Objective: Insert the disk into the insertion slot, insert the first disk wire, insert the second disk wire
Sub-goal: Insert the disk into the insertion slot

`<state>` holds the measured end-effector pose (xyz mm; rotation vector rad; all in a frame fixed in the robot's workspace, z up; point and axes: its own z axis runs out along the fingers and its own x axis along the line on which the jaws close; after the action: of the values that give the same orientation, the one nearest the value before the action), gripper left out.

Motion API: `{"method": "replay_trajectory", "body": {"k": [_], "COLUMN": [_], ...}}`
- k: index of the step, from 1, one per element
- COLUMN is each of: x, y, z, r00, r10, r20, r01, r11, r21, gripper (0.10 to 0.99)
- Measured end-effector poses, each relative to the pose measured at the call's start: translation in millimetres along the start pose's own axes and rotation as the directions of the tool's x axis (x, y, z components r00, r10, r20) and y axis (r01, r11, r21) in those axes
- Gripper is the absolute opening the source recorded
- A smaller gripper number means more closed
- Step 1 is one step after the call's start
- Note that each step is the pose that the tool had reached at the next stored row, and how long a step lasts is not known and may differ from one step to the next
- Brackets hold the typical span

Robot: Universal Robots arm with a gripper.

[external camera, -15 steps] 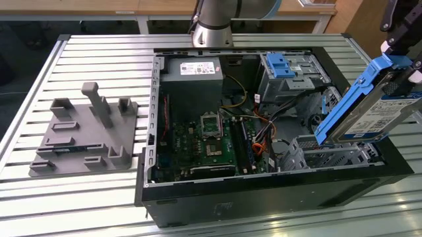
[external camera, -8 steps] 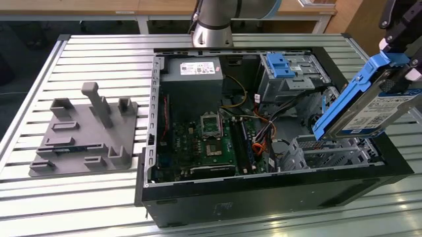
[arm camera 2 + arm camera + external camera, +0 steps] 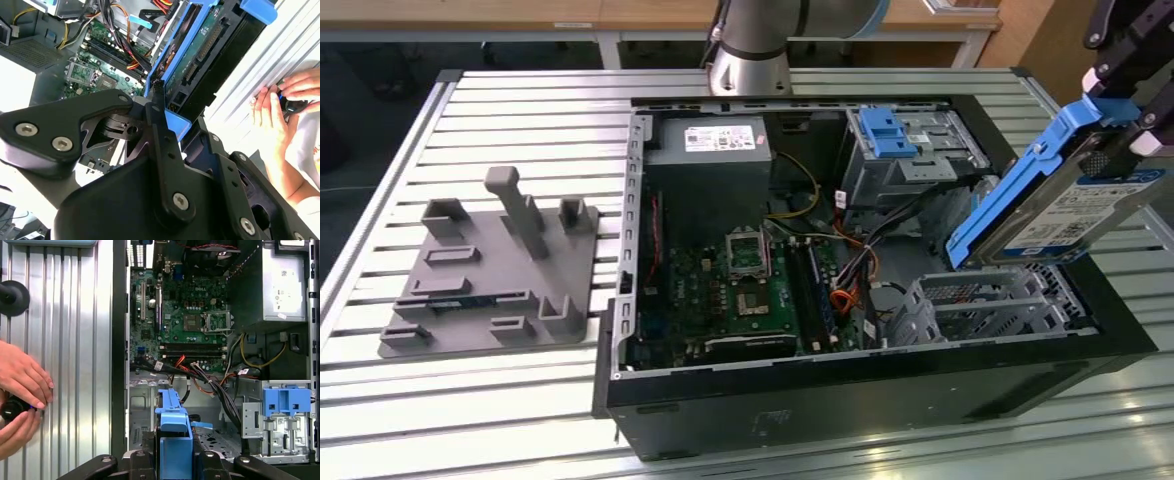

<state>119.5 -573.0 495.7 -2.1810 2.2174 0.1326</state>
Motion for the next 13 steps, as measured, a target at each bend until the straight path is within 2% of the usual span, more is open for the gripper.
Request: {"method": "replay_trajectory", "body": {"k": [13], "x": [0.3], "y": [-1.3], "z": [3.4], "r00": [1.0000], "r10": [0.000], "r20": [0.0001], "r01": [0.000], "r11": [1.0000], "r21": [0.000], "gripper": [0.365]}}
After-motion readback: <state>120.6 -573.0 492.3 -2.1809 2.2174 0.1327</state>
